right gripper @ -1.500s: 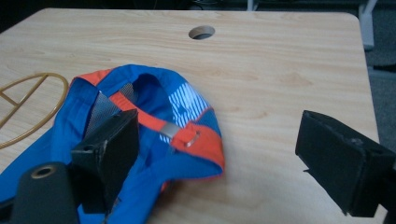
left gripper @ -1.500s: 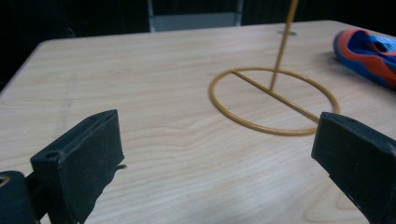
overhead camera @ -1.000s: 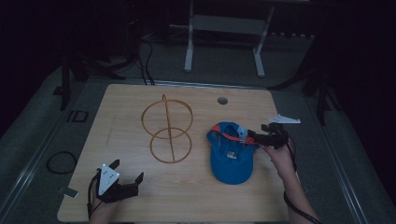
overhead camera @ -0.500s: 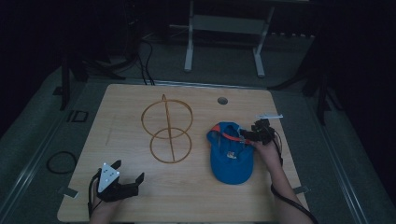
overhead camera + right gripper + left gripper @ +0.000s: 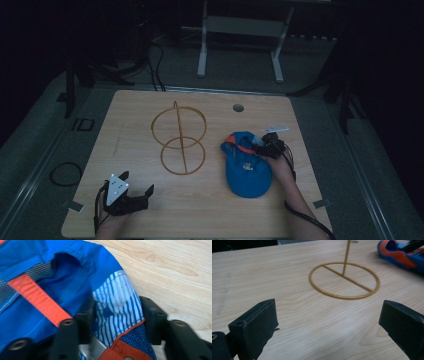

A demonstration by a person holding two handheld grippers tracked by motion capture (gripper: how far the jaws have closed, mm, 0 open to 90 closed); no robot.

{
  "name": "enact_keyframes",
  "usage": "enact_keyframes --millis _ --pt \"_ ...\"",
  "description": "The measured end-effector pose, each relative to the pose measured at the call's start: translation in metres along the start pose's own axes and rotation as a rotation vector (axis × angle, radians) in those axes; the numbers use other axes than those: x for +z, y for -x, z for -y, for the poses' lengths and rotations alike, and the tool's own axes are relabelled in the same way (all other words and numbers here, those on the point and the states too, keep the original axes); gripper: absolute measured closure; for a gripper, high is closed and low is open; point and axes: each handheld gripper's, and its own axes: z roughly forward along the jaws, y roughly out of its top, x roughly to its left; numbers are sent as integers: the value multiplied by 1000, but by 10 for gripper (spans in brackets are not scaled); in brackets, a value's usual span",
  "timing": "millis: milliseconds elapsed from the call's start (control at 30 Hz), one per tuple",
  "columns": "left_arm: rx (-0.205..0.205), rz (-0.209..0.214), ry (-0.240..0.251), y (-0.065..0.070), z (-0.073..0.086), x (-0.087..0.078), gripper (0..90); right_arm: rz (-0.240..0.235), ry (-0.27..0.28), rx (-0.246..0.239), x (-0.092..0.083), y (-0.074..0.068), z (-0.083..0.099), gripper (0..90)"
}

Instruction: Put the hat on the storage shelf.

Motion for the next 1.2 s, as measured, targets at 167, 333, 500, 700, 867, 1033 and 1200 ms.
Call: enact_keyframes --millis 167,333,500,700,867,1033,1200 --pt "2 -14 -7 -1 0 0 23 -30 4 -41 -1 -4 0 779" --pt "-7 -8 3 -1 -2 -2 23 -51 -9 -26 -3 -7 -4 836" --pt "-21 -8 13 -1 -6 -4 23 -60 67 -21 -24 -9 -12 839" --pt "-21 -7 5 -4 -14 -10 23 -75 138 -72 -55 -10 -23 840" --pt "-33 14 11 -5 -21 -15 23 -78 186 -68 -78 -9 -29 841" --pt "-38 62 38 2 -42 -25 23 -85 259 -71 -115 -10 -40 841" --pt "-4 109 78 10 -70 -37 23 -95 309 -91 -144 -16 -50 841"
